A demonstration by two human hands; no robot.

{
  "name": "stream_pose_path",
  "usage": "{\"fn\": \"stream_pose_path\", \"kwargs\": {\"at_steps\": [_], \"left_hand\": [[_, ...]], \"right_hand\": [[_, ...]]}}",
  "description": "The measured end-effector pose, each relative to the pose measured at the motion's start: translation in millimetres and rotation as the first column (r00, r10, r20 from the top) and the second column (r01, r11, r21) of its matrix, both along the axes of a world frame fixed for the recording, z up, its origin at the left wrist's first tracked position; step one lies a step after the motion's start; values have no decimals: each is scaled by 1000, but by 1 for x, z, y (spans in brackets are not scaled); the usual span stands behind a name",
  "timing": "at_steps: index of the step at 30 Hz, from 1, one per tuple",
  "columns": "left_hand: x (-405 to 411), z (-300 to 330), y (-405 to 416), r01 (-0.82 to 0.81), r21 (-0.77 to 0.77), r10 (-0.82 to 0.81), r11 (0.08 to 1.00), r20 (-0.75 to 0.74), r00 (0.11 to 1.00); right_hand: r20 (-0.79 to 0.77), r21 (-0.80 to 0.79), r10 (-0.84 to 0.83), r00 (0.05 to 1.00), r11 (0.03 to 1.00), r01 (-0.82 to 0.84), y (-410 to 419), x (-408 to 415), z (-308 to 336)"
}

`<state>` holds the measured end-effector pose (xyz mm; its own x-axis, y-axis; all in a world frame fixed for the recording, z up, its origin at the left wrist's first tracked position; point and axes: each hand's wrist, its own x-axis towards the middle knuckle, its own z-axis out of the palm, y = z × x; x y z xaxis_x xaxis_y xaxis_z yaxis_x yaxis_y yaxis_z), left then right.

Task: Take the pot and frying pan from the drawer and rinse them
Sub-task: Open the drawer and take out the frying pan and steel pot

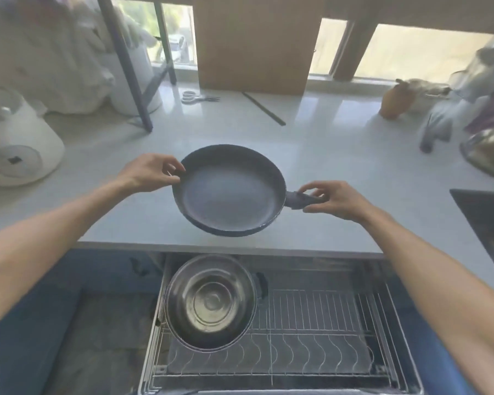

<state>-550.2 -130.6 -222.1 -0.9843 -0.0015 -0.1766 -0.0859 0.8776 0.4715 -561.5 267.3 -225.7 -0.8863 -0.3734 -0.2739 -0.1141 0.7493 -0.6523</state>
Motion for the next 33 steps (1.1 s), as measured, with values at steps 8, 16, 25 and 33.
{"fn": "stream_pose_path", "kwargs": {"at_steps": [8, 16, 25, 33], "left_hand": [[-61, -56, 4, -54, -152, 54, 987, -4, 999], [-64, -87, 2, -114, -87, 113, 990, -10, 994], [45, -116, 5, -270, 245, 306, 931, -123, 944], [209, -183, 60, -465, 521, 521, 716, 46, 852]], "right_hand": [[-151, 234, -56, 987, 968, 91, -17, -53, -53], [-207, 232, -75, 976, 965, 124, -25, -46, -95], [-553, -6, 17, 833, 1000, -24, -33, 30, -107], [238, 86, 320, 917, 933, -348, -37, 102, -218]]}}
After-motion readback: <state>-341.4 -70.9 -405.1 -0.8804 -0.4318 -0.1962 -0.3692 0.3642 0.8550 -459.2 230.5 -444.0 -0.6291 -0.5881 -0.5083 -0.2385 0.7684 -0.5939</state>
